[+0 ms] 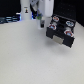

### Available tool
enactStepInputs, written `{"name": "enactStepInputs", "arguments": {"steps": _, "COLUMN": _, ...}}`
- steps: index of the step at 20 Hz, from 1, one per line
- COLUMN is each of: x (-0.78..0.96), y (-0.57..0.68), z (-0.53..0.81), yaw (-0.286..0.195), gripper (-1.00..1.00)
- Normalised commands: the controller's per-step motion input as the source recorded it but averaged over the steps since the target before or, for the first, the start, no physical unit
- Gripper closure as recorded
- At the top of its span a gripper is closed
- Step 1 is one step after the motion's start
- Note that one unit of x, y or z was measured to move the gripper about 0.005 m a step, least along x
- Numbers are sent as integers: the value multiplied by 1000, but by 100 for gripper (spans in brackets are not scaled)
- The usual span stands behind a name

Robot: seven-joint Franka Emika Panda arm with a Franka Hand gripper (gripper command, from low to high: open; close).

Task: Open the kcup holder, insert the kcup into the holder, and close the kcup holder

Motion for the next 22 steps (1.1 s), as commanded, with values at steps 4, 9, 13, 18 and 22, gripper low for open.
{"name": "enactStepInputs", "arguments": {"steps": 4, "x": 283, "y": 490, "z": 355, "yaw": 24, "gripper": 100}}
{"name": "enactStepInputs", "arguments": {"steps": 9, "x": 169, "y": 496, "z": 169, "yaw": 13, "gripper": 100}}
{"name": "enactStepInputs", "arguments": {"steps": 13, "x": 233, "y": 570, "z": 172, "yaw": 11, "gripper": 100}}
{"name": "enactStepInputs", "arguments": {"steps": 18, "x": 214, "y": 512, "z": 208, "yaw": 19, "gripper": 100}}
{"name": "enactStepInputs", "arguments": {"steps": 22, "x": 160, "y": 568, "z": 255, "yaw": 27, "gripper": 100}}
